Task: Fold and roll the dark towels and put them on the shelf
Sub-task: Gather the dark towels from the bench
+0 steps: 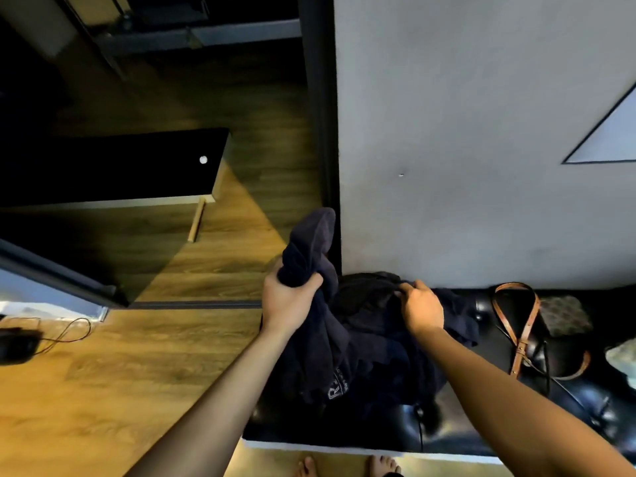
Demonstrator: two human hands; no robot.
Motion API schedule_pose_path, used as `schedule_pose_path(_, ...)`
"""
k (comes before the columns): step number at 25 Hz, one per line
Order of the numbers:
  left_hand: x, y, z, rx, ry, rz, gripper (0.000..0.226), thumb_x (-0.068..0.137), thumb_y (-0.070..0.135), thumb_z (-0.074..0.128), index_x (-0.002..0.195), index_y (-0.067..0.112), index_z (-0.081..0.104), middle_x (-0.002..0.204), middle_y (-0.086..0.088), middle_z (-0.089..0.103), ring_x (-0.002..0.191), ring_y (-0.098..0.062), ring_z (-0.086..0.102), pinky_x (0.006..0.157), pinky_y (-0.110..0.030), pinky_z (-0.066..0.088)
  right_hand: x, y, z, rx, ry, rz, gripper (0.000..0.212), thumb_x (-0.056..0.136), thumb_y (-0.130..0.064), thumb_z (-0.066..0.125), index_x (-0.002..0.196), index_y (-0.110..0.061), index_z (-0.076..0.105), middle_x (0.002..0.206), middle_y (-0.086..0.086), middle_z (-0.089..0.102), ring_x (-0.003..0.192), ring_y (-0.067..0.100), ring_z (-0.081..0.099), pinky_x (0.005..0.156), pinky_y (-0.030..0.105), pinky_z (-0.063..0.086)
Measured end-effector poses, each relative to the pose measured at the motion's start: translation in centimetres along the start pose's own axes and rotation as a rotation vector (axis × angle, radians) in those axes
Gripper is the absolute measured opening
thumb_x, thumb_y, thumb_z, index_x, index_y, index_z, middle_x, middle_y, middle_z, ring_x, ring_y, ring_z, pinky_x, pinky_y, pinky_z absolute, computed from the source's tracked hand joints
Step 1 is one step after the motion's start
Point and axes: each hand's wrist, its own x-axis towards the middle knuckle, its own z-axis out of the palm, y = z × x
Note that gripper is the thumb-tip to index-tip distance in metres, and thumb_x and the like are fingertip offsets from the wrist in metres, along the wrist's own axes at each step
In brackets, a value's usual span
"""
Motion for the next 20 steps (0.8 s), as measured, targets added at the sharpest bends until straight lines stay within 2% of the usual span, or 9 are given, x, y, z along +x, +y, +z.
schedule_pose_path(3,-1.2,2.9,-1.1,0.007,-0.024,-0.006,0.021,0.078,0.013,0.078,0.090,0.025,0.065,0.087,0.012,0.070,0.081,-0.002,0.066,0.071,-0.024,0.052,-1.3,-1.9,-5.0,0.131,0.158,-0.091,0.025,0.099,-0.022,0.054,0.116,-0.010,0.069,0.100,0.010,0.053,0.087,0.034,0.056,0.067,0.037,0.047)
schedule_pose_path(6,-2.3,6.9,-2.5,0.013,-0.037,0.070,0.024,0.077,0.006,0.077,0.089,0.023,0.065,0.086,0.012,0.069,0.075,0.009,0.063,0.068,-0.017,0.048,-2.7,-4.4,-12.0,0.170,0.276,-0.252,0.024,0.098,-0.020,0.055,0.113,-0.008,0.069,0.100,0.011,0.057,0.085,0.037,0.061,0.068,0.040,0.052)
schedule_pose_path(9,-3.3,12.1,-4.0,-0.040,-0.073,0.158,0.027,0.077,-0.004,0.075,0.096,0.012,0.066,0.087,0.007,0.069,0.069,0.016,0.061,0.066,-0.014,0.048,-4.3,-8.1,-21.3,0.223,0.363,-0.366,0.029,0.100,-0.025,0.046,0.113,-0.010,0.067,0.099,0.009,0.062,0.085,0.035,0.063,0.068,0.037,0.050)
schedule_pose_path(12,-5.0,17.7,-5.8,-0.091,-0.142,0.262,0.030,0.077,-0.001,0.078,0.091,0.022,0.064,0.086,0.016,0.065,0.069,0.015,0.061,0.064,-0.004,0.047,-6.6,-12.2,-30.4,0.338,0.453,-0.443,0.027,0.100,-0.022,0.043,0.109,-0.010,0.066,0.095,0.007,0.066,0.086,0.027,0.063,0.075,0.033,0.046)
schedule_pose_path(14,-5.9,20.7,-6.8,-0.104,-0.200,0.366,0.033,0.074,0.004,0.083,0.089,0.027,0.064,0.085,0.020,0.065,0.073,0.013,0.062,0.065,-0.003,0.046,-8.1,-15.2,-35.0,0.553,0.388,-0.444,0.021,0.101,-0.018,0.046,0.105,-0.015,0.066,0.086,0.002,0.068,0.076,0.017,0.063,0.074,0.029,0.049)
schedule_pose_path(16,-7.1,23.4,-8.1,-0.088,-0.322,0.464,0.036,0.067,0.012,0.089,0.096,0.020,0.069,0.088,0.018,0.070,0.080,0.011,0.065,0.067,-0.005,0.047,-10.3,-18.3,-38.2,0.819,0.181,-0.464,0.021,0.102,-0.013,0.048,0.101,-0.019,0.067,0.080,0.006,0.067,0.067,0.014,0.060,0.069,0.029,0.052)
schedule_pose_path(17,-7.5,24.2,-8.7,-0.059,-0.379,0.492,0.042,0.063,0.015,0.092,0.100,0.017,0.070,0.090,0.016,0.072,0.084,0.009,0.066,0.068,-0.006,0.048,-11.3,-19.6,-39.2,0.905,0.083,-0.494,0.021,0.102,-0.012,0.048,0.102,-0.019,0.068,0.082,0.012,0.067,0.068,0.016,0.056,0.070,0.032,0.053)
schedule_pose_path(18,-7.7,24.7,-9.2,-0.035,-0.415,0.508,0.045,0.061,0.017,0.093,0.100,0.016,0.071,0.090,0.016,0.074,0.086,0.007,0.067,0.069,-0.007,0.048,-12.2,-20.7,-39.8,0.943,0.020,-0.527,0.021,0.102,-0.011,0.049,0.103,-0.018,0.069,0.086,0.017,0.066,0.071,0.019,0.053,0.071,0.035,0.051)
schedule_pose_path(20,-7.9,24.4,-10.4,-0.031,-0.428,0.511,0.042,0.060,0.015,0.094,0.097,0.016,0.073,0.088,0.015,0.074,0.085,0.005,0.068,0.067,-0.007,0.049,-13.6,-22.4,-39.9,0.962,-0.045,-0.582,0.022,0.100,-0.008,0.051,0.104,-0.016,0.071,0.088,0.012,0.068,0.074,0.018,0.052,0.073,0.034,0.050)
